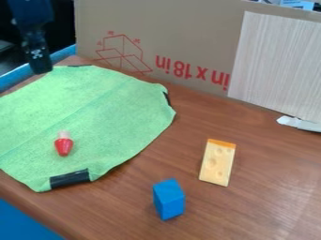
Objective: Fold the clothes to the left to right
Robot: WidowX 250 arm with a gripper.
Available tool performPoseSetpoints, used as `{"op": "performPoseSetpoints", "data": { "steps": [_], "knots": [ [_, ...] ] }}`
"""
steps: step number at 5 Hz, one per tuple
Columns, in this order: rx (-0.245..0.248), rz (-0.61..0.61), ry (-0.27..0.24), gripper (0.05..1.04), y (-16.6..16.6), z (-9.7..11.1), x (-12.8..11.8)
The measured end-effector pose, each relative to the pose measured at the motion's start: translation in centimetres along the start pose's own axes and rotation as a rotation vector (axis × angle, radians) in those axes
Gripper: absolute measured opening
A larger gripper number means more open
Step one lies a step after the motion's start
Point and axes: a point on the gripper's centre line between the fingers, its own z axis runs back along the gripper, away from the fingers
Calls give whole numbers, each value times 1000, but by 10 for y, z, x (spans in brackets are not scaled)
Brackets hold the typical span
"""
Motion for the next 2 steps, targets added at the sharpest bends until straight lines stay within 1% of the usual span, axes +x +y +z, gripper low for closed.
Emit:
{"op": "performPoseSetpoints", "data": {
  "steps": [1, 2],
  "knots": [
    [19, -31, -40, 999, 16, 3, 11],
    [4, -43, -45, 999, 31, -1, 19]
  ]
}}
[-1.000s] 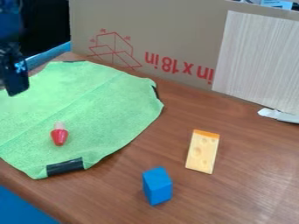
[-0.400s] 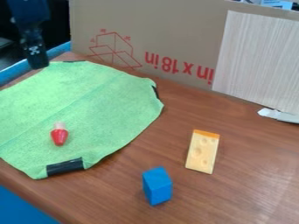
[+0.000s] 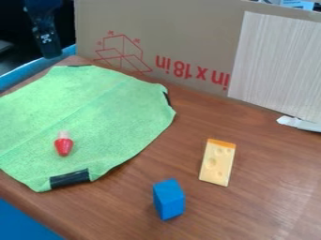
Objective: Fold the clothes to the left to right
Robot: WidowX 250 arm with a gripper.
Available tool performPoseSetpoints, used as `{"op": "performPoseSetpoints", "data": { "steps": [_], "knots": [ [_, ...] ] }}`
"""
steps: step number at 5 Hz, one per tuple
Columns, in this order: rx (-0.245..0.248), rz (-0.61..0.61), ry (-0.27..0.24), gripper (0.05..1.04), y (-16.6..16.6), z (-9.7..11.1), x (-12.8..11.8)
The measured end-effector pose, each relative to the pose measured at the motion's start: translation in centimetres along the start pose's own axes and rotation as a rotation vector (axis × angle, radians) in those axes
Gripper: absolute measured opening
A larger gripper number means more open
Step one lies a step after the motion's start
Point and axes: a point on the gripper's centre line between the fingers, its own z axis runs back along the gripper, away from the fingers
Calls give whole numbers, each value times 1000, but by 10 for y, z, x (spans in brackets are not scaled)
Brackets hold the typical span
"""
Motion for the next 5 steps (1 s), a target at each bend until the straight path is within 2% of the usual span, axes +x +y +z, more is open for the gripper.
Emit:
{"op": "performPoseSetpoints", "data": {
  "steps": [1, 2, 3, 4, 5],
  "knots": [
    [32, 15, 10, 999, 18, -5, 4],
    [71, 6, 44, 999, 26, -24, 14],
    [135, 11, 91, 999, 40, -38, 27],
    [168, 32, 103, 999, 57, -46, 29],
    [173, 60, 126, 999, 74, -55, 33]
  ]
}}
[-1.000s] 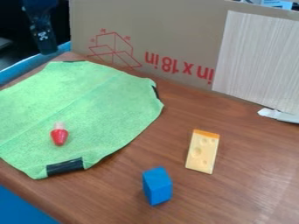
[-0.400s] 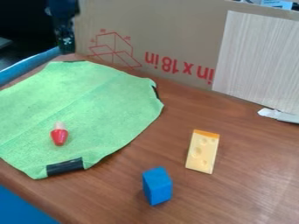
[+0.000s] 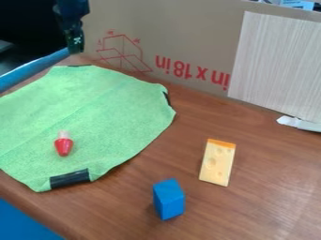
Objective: Fold the clothes to the left to right
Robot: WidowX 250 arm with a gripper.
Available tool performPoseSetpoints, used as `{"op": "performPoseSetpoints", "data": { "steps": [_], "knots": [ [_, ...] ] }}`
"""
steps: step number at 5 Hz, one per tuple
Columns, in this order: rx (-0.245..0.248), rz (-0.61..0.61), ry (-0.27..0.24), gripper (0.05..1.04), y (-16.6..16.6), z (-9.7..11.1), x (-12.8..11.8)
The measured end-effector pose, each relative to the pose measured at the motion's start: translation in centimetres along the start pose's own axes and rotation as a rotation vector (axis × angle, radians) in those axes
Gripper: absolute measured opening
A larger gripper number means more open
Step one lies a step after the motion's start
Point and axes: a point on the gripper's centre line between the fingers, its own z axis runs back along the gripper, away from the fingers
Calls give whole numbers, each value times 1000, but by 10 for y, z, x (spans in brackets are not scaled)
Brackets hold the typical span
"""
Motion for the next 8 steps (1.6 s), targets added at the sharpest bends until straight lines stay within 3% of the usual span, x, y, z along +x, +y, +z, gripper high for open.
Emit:
{"op": "performPoseSetpoints", "data": {
  "steps": [1, 3, 8],
  "knots": [
    [-21, 22, 11, 999, 11, -10, 7],
    [-112, 9, -21, 999, 19, -28, 4],
    [-168, 58, 11, 999, 29, -60, -10]
  ]
}}
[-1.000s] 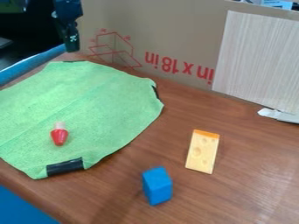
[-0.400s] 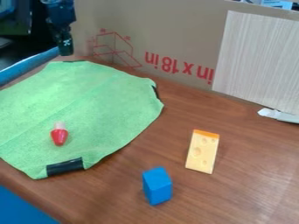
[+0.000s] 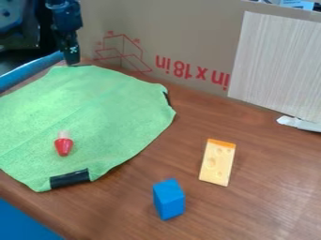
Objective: Fold the clothes to the left to right
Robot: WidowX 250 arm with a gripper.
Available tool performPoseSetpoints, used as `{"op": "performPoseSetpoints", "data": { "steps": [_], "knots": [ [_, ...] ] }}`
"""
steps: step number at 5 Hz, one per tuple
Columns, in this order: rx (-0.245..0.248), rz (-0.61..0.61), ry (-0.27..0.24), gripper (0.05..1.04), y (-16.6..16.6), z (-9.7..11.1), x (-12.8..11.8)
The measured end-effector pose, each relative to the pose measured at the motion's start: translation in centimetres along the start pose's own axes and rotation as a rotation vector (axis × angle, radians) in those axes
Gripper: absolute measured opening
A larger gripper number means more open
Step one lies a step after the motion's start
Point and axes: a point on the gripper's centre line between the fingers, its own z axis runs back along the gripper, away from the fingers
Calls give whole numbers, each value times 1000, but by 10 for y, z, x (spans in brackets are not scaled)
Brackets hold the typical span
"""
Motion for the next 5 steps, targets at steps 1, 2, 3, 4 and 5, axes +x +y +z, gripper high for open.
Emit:
{"op": "performPoseSetpoints", "data": {
  "steps": [1, 2, 3, 4, 5],
  "knots": [
    [-15, 15, 8, 999, -1, -7, 1],
    [-29, 30, 33, 999, 0, -17, -2],
    [-30, 43, 44, 957, 1, -20, -3],
    [-35, 60, 48, 681, -1, -23, -3],
    [-51, 74, 65, 382, -4, -35, -6]
  ]
}}
